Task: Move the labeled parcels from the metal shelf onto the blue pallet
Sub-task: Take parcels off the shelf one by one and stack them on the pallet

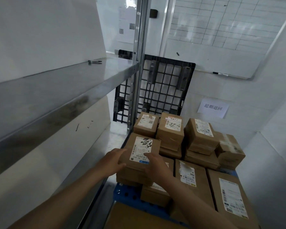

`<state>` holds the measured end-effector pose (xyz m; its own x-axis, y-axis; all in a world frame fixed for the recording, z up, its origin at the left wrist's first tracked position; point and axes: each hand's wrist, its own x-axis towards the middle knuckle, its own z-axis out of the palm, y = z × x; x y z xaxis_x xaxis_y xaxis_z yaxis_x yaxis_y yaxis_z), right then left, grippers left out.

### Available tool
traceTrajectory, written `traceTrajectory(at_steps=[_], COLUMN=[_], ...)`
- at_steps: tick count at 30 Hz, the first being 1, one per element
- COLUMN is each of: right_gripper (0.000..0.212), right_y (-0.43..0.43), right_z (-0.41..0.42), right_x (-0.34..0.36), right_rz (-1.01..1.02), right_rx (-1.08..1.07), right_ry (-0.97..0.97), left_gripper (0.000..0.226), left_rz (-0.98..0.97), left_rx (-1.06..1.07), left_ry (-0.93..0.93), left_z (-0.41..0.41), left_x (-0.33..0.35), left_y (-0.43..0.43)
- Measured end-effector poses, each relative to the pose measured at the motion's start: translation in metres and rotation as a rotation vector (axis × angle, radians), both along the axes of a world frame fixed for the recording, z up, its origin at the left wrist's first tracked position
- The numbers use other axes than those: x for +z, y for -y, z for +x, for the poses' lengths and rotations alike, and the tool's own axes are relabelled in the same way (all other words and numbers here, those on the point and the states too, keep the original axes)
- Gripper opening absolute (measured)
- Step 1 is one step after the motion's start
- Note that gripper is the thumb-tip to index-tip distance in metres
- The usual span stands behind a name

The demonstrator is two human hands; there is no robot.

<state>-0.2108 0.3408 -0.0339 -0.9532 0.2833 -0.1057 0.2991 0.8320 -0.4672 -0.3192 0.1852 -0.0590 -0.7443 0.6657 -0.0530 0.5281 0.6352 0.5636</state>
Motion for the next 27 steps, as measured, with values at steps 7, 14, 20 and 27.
traceTrajectory(at_steps=[7, 14, 20, 27], right_gripper=[0.062, 0.045, 0.041, 0.048], right_y=[0.007, 0.004, 0.0, 0.07], right_z=[0.003, 0.042, 0.084, 0.123], right_x=[0.013, 0.02, 0.009, 0.007], right_rz=[0.029, -0.053, -0.022, -0.177], right_rx=[0.178, 0.354, 0.619, 0.857], right_ry=[0.016, -0.123, -0.257, -0.139], left_gripper=[0.046, 0.051, 0.059, 0.057], left_rz=[-0.091, -0.124, -0.106, -0.135], left_rx=[0.147, 0.361, 0.535, 0.82], left_ry=[-0.016, -0.033, 0.01, -0.025], left_z=[0.028, 0.104, 0.194, 0.293], left_x=[0.009, 0.019, 0.016, 0.03], left_y=[0.018, 0.031, 0.038, 0.1])
